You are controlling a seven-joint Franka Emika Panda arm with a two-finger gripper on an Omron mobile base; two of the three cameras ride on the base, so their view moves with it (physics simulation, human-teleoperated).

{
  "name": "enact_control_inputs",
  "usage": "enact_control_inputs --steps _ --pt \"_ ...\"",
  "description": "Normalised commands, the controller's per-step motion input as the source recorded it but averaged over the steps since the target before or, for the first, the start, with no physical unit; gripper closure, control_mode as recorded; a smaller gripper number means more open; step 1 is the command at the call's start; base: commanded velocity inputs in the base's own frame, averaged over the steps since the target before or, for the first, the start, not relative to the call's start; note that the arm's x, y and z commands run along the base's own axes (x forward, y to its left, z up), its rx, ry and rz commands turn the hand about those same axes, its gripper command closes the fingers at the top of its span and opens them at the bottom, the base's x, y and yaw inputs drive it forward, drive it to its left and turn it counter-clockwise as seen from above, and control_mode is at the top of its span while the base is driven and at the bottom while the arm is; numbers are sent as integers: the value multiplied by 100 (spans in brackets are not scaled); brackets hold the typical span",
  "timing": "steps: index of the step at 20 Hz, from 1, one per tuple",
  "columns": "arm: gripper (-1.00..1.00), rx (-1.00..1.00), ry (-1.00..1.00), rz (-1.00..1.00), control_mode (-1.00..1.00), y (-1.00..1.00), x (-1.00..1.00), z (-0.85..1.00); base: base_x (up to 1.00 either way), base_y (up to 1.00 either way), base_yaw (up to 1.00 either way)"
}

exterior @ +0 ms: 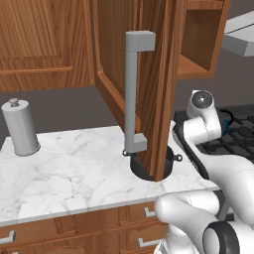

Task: Pick the kettle from the cabinet and place it on a stove burner. Then pick the pot from the counter and place it on another stove burner. Finally, turn both burners on.

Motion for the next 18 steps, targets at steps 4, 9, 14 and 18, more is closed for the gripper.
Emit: enact_control_inputs --steps 4,9,14,18 --pt "-100 0 8 3 -100 30 0 -7 0 0 0" --pt "-100 0 7 2 -100 33 0 -11 0 0 0" --pt "-100 0 7 0 -100 30 0 -17 0 0 0" --pt "-100 0 5 0 -100 25 -1 -22 0 0 0"
